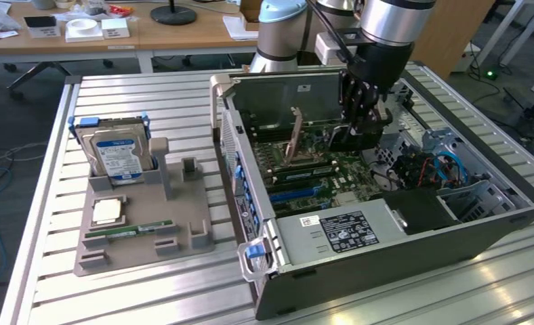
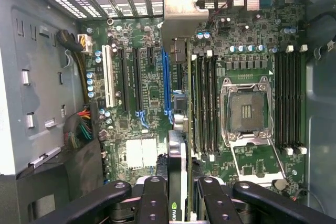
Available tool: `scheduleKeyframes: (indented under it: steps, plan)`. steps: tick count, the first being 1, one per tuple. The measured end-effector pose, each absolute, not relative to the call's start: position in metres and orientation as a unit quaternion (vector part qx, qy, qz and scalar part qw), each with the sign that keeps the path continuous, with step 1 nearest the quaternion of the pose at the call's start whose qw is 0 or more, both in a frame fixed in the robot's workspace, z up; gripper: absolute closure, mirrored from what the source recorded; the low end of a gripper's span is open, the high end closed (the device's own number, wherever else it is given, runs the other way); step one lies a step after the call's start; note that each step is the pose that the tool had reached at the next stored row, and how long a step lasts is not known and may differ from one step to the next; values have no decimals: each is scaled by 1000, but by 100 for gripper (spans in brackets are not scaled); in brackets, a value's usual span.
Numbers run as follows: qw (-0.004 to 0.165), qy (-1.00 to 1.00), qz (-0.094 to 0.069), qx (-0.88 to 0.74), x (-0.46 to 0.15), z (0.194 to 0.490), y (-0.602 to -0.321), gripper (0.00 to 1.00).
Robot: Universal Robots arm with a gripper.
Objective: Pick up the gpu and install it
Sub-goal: 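Insert the gpu into the slot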
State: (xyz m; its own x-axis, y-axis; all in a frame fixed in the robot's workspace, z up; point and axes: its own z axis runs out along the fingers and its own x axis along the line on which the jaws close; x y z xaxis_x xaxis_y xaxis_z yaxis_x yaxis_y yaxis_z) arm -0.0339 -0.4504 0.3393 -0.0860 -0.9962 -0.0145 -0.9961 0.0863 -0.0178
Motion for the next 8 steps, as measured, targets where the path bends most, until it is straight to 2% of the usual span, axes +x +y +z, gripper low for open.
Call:
scheduleKeyframes:
  steps: [8]
  plan:
    - [12,737,-2,-676,-36,338,-450,73]
